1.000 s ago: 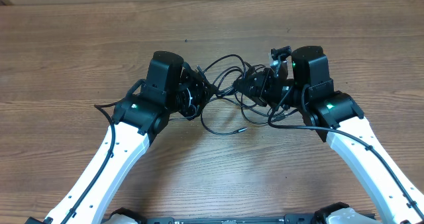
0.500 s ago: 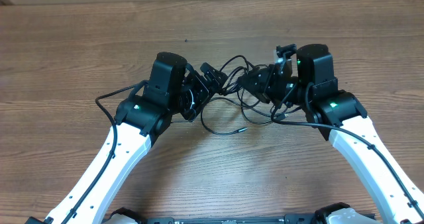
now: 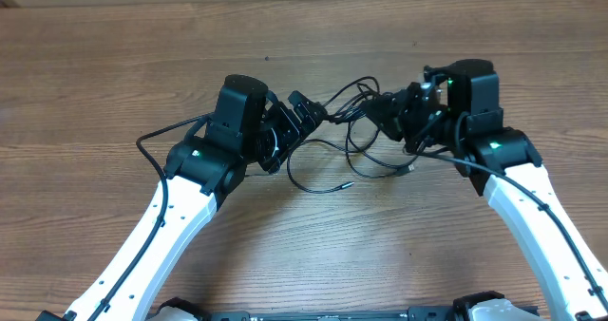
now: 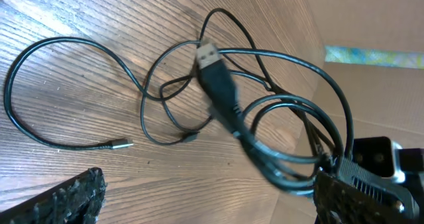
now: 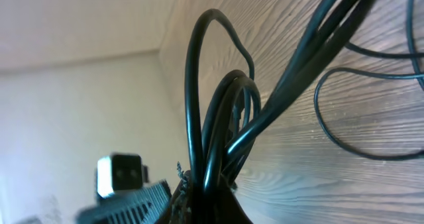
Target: Untangle cables
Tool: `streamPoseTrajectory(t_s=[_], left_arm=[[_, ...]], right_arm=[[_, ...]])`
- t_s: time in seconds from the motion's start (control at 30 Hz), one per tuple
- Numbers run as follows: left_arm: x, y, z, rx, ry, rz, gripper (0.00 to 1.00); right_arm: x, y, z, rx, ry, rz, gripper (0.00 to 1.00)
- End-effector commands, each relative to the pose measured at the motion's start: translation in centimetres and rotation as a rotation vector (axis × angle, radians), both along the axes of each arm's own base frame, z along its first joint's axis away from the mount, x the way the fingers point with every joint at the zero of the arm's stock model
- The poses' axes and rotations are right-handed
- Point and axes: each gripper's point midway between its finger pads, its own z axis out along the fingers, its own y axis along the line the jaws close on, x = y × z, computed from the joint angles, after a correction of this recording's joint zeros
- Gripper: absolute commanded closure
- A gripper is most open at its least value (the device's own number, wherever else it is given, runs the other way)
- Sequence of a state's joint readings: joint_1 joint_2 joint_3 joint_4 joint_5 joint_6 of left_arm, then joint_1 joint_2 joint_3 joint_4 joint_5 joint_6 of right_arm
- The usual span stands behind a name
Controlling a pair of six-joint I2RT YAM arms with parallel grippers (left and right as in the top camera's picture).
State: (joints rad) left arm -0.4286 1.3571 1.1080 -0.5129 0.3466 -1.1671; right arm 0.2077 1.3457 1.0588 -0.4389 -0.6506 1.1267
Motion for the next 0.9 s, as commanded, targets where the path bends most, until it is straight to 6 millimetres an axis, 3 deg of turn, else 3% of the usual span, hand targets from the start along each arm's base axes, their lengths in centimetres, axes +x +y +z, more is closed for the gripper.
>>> streamPoseTrajectory(t_s=[0.0, 0.27, 0.4, 0.47, 0.53, 0.6, 0.87], left_arm=[[0.3, 0.0, 0.5, 0.018, -0.031, -0.012, 0.00], [0.2, -0.1, 0.6, 0.006, -0.023, -0.013, 0.00], [0.2, -0.2, 0.6, 0.027, -0.051, -0.042, 0.22], [0.2, -0.2, 0.6, 0.046, -0.074, -0.067, 0.24], [0.2, -0.2, 0.6, 0.057, -0.089, -0.082, 0.18], [0.4, -0.2, 0.8, 0.066, -0.114, -0.099, 0.02], [1.8, -1.2, 3.0, 0.102, -0.325, -0.210, 0.00]], right_arm=[[0.9, -1.0, 1.1, 0.085, 0.086, -0.108, 0.96], [2.3, -1.1, 3.1, 0.184, 0.078, -0.171, 0.96], [2.7, -1.0, 3.7, 0.251, 0.125, -0.216, 0.96], [2.8, -1.1, 3.9, 0.277, 0.153, -0.238, 0.96], [2.8, -1.1, 3.9, 0.296, 0.175, -0.252, 0.96], [2.8, -1.1, 3.9, 0.310, 0.194, -0.262, 0.96], [2.9, -0.8, 4.7, 0.355, 0.209, -0.259, 0.96]])
